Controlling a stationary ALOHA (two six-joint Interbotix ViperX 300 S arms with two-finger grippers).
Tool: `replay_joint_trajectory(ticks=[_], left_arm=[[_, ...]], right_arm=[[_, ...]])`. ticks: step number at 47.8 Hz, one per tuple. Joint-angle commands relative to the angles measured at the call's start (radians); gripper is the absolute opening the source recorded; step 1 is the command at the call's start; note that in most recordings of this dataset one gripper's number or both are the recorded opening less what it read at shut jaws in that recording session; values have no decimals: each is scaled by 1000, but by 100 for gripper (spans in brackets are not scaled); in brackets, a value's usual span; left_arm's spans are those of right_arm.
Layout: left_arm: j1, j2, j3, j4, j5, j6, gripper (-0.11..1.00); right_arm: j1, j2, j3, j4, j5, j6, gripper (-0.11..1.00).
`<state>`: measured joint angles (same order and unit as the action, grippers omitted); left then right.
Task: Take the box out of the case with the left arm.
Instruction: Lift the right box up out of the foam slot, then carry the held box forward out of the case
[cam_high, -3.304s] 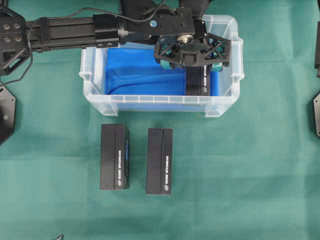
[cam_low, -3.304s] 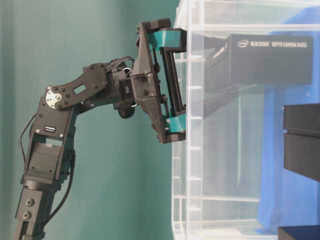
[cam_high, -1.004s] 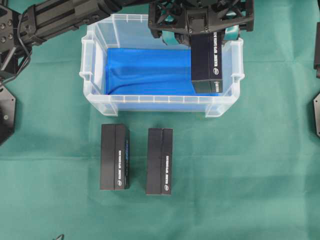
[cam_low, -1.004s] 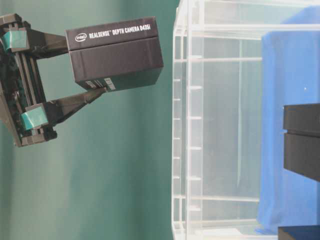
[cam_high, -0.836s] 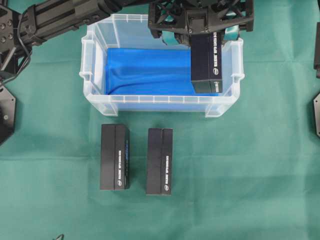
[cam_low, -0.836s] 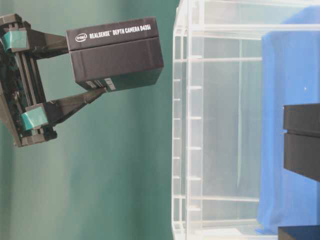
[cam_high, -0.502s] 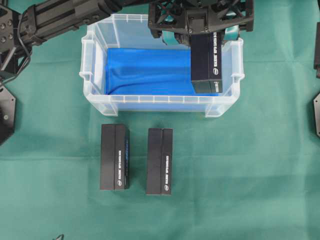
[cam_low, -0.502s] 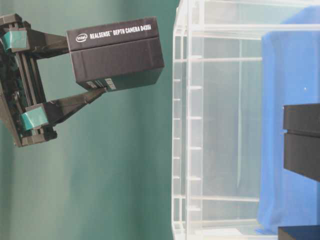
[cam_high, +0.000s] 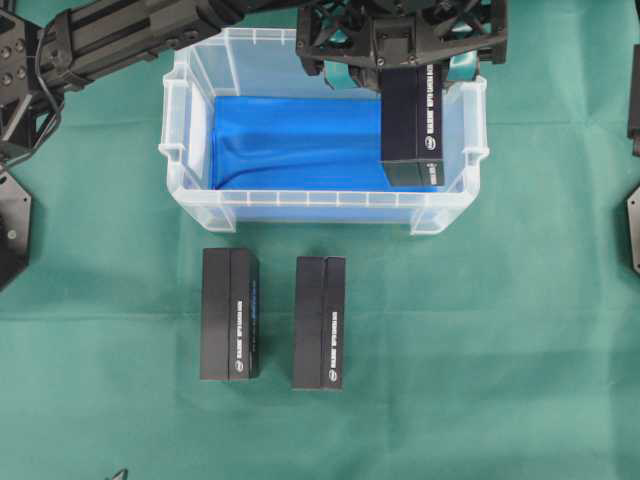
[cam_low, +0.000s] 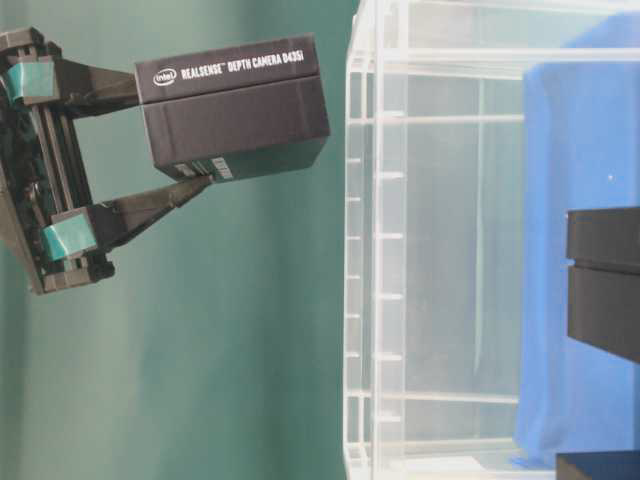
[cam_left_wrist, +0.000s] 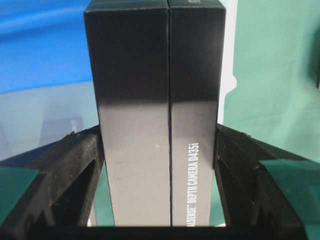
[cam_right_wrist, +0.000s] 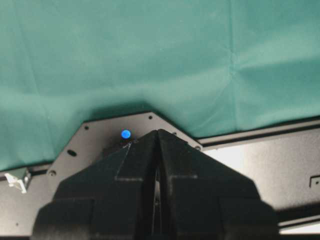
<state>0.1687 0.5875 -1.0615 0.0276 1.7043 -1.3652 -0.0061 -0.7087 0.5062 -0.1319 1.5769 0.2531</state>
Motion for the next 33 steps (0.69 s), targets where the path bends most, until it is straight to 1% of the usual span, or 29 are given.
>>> replay_joint_trajectory(ticks=[1, 9, 16, 20, 28, 33], left_arm=[[0, -26, -29, 5, -3, 2, 61], [-12, -26, -29, 5, -3, -3, 61], [-49, -25, -28, 6, -5, -23, 61], [-75, -25, -26, 8, -8, -52, 61], [-153, -25, -26, 18, -8, -132, 61], [-209, -25, -25, 21, -8, -195, 61]], right_arm=[[-2, 2, -9, -2, -5, 0, 0], [-2, 2, -8, -2, -5, 0, 0], [-2, 2, -8, -2, -5, -2, 0], [-2, 2, -8, -2, -5, -2, 0], [-2, 2, -3, -2, -5, -2, 0], [0, 2, 6, -2, -5, -2, 0]])
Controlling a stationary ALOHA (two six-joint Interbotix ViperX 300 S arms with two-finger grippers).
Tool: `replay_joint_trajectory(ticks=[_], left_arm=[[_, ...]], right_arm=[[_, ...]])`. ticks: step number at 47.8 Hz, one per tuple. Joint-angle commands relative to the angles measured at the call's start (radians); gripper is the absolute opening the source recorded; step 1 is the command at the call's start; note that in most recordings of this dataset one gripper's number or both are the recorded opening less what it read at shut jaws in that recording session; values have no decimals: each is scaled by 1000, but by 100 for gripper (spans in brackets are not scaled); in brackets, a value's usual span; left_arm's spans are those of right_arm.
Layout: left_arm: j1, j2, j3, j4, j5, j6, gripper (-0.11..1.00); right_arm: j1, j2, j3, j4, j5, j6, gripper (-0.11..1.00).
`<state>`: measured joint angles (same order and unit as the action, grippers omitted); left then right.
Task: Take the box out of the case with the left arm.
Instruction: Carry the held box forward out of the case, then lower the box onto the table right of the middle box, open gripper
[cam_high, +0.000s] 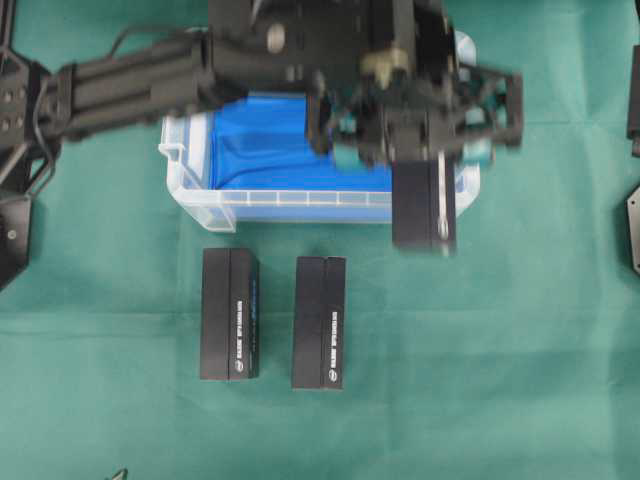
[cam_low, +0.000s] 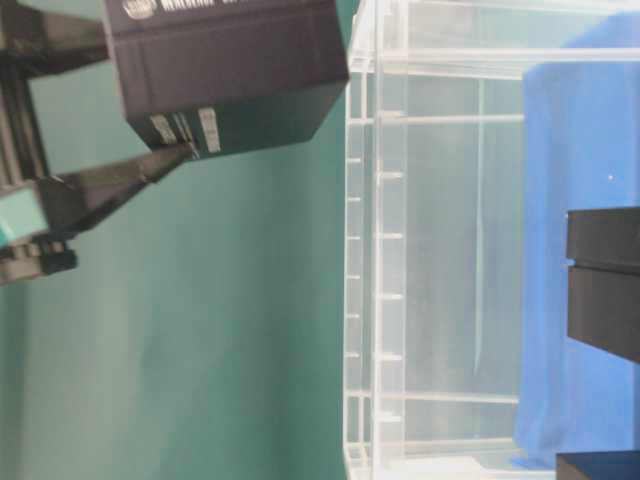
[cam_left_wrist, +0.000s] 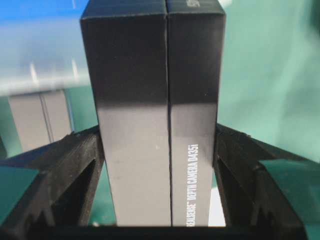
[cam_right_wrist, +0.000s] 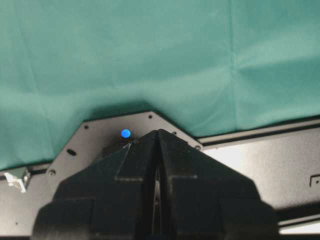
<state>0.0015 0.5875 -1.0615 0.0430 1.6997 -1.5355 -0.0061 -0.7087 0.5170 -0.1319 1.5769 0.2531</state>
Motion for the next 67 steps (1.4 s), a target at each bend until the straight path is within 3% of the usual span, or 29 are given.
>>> replay_joint_trajectory(ticks=[1, 20, 37, 47, 67], left_arm=[[-54, -25, -23, 6, -3, -37, 61], [-198, -17, -20, 20, -3, -179, 61], [-210, -25, 9, 43, -5, -186, 60], [-215, -35, 112, 58, -38, -189, 60], [-213, -87, 410, 121, -302, -232, 60]], right_arm=[[-2, 2, -3, -2, -5, -2, 0], [0, 3, 6, -2, -5, -2, 0], [-2, 5, 6, 0, -5, 12, 0], [0, 6, 5, 0, -5, 18, 0], [-2, 6, 5, 0, -5, 44, 0]])
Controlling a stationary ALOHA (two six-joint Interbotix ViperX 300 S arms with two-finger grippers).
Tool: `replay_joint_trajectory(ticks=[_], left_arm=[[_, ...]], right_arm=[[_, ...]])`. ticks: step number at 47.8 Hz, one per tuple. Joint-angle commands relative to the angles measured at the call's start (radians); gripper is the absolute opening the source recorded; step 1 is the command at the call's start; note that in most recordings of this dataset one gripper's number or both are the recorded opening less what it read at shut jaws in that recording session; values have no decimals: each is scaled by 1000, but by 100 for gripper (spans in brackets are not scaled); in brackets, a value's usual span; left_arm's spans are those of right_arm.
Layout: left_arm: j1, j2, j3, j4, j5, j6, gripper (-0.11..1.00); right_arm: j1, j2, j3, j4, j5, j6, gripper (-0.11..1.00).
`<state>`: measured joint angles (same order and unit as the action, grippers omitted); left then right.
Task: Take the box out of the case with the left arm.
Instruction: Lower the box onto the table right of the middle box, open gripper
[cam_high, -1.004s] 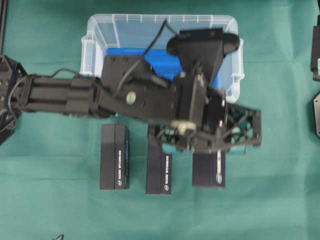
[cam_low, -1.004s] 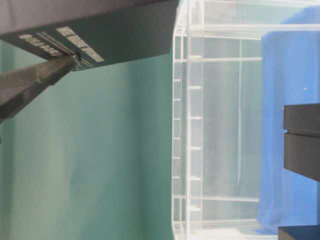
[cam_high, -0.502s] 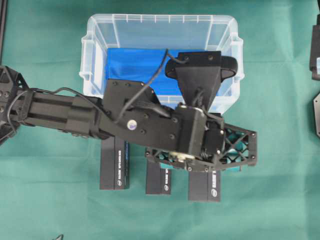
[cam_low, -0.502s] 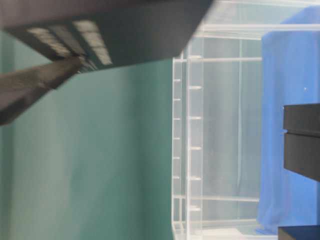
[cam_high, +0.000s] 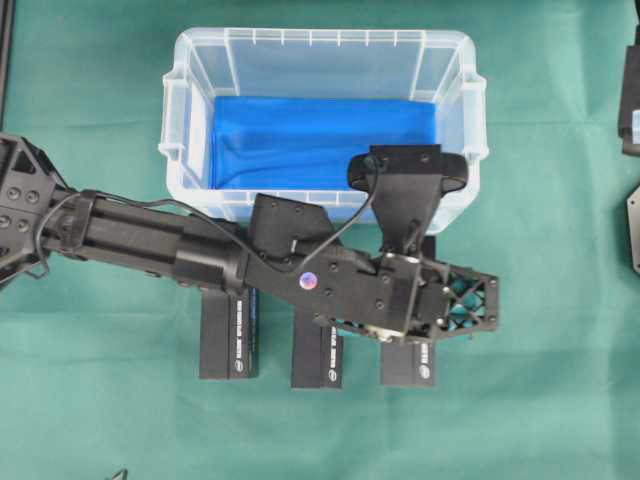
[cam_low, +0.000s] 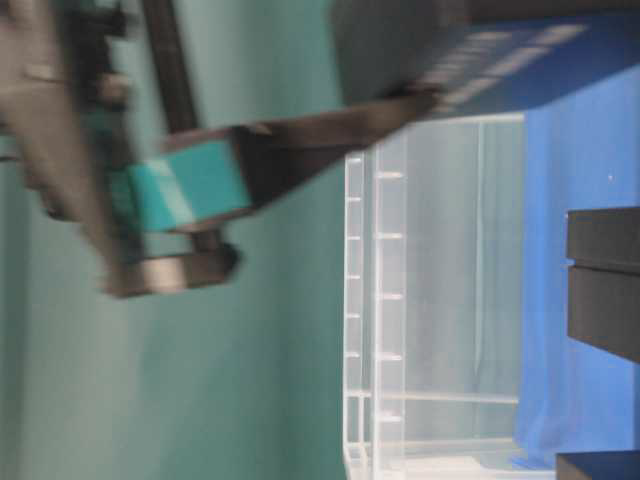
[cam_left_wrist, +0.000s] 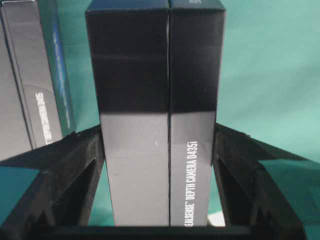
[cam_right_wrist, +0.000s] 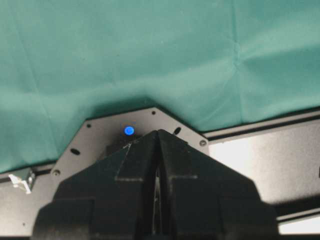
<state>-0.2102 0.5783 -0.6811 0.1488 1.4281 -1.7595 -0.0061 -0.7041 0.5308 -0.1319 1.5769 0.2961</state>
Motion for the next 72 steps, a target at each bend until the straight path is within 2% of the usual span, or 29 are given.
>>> replay_joint_trajectory(ticks=[1, 16, 29, 43, 51, 56, 72], left_arm=[[0, -81, 44, 18, -38, -11, 60], [6, -104, 219, 25, -196, -52, 60], [6, -101, 281, 21, -268, -57, 60], [8, -106, 302, 0, -299, -37, 60], [9, -106, 304, -3, -319, 26, 60], [12, -107, 304, -9, -321, 40, 60], [15, -114, 316, -80, -321, 32, 60]], right_arm=[[-2, 2, -8, 2, -5, 2, 0], [0, 2, -8, -2, -5, 0, 0], [0, 2, -8, -5, -5, -3, 0], [0, 2, -6, -9, -5, -6, 0], [-2, 2, -6, -11, -25, -6, 0], [0, 2, -6, -9, -34, -6, 0], [0, 2, -6, -9, -31, -8, 0]])
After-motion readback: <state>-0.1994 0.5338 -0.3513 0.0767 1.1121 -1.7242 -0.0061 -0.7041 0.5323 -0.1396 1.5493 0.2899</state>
